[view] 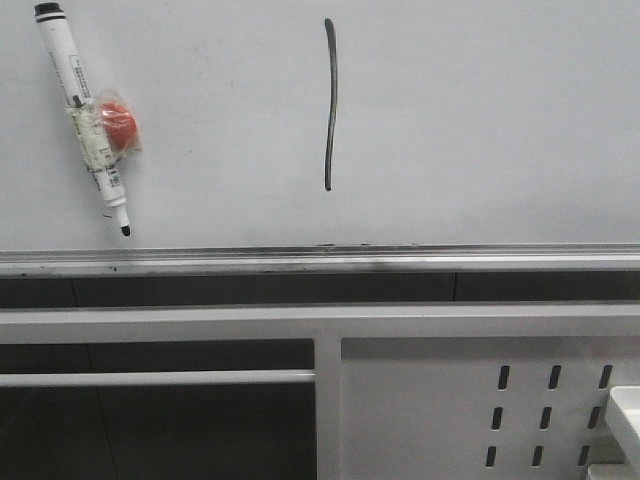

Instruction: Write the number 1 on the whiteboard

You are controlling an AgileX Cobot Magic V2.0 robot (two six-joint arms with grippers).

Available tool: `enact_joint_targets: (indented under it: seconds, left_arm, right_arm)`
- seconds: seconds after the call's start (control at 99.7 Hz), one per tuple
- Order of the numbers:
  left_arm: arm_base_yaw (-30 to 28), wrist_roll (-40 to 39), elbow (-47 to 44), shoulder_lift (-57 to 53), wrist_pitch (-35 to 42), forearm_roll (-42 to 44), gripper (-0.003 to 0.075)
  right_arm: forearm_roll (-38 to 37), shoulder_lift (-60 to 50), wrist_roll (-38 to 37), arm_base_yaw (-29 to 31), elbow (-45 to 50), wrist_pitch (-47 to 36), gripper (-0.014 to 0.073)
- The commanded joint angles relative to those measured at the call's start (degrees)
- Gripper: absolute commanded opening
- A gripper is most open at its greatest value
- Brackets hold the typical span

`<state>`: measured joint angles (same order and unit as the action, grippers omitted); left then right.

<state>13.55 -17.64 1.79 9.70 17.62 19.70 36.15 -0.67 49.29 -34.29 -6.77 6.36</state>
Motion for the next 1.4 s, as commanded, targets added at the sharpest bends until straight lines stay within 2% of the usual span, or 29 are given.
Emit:
enact_joint_targets:
  seconds: [0.0, 0.11, 0.221, 0.441, 0.552, 0.732, 0.782, 0.913, 1.043, 1.183, 1.394]
  left_arm:
    - [-3.82, -2.37, 1.04, -5.03, -3.38, -1.25, -0.002]
    - [-6.31, -2.37, -1.09, -9.94, -7.03, -1.25, -0.002]
    - [-7.31, -2.94, -4.07, -10.79, -6.73, -3.22, -0.002]
    - [-7.45, -3.22, -4.0, -10.52, -23.08, -5.8, -0.002]
    - [-7.45, -3.22, -4.0, -10.52, -27.16, -5.8, -0.002]
    - [-7.45, -2.87, -4.0, -10.52, -28.92, -6.54, -0.002]
    - [-7.45, -0.84, -4.0, -10.52, -29.55, -8.45, -0.002]
    - [-7.57, 10.41, -4.0, -10.62, -30.33, -15.14, -0.002]
    - [-10.91, 16.23, -4.0, -10.62, -30.38, -19.7, -0.002]
    - [-14.54, 17.14, -4.0, -11.14, -32.37, -21.64, -0.002]
    - [-14.67, 17.14, -4.1, -11.31, -33.75, -21.53, -0.002]
  right_arm:
    - [0.45, -0.83, 0.1, 0.32, -1.31, -4.22, -0.0069]
    - [0.45, -0.83, 0.1, 0.32, -1.31, -4.22, -0.0069]
    - [0.45, -0.83, 0.1, 0.32, -1.31, -4.31, -0.0069]
    - [0.45, -0.83, 0.1, 0.32, -1.31, -4.31, -0.0069]
    - [0.45, -0.83, 0.1, 0.32, -1.31, -4.31, -0.0069]
    - [0.45, -0.83, 0.1, 0.32, -1.31, -4.31, -0.0069]
    - [0.45, -0.83, 0.1, 0.32, -1.31, -4.31, -0.0069]
    - [0.45, -0.83, 0.1, 0.32, -1.31, -4.31, -0.0069]
    - [0.45, -0.83, 0.1, 0.32, -1.31, -4.31, -0.0069]
    - [0.45, -0.83, 0.1, 0.32, -1.31, -4.31, -0.0069]
    - [0.45, -0.83, 0.1, 0.32, -1.31, -4.31, -0.0069]
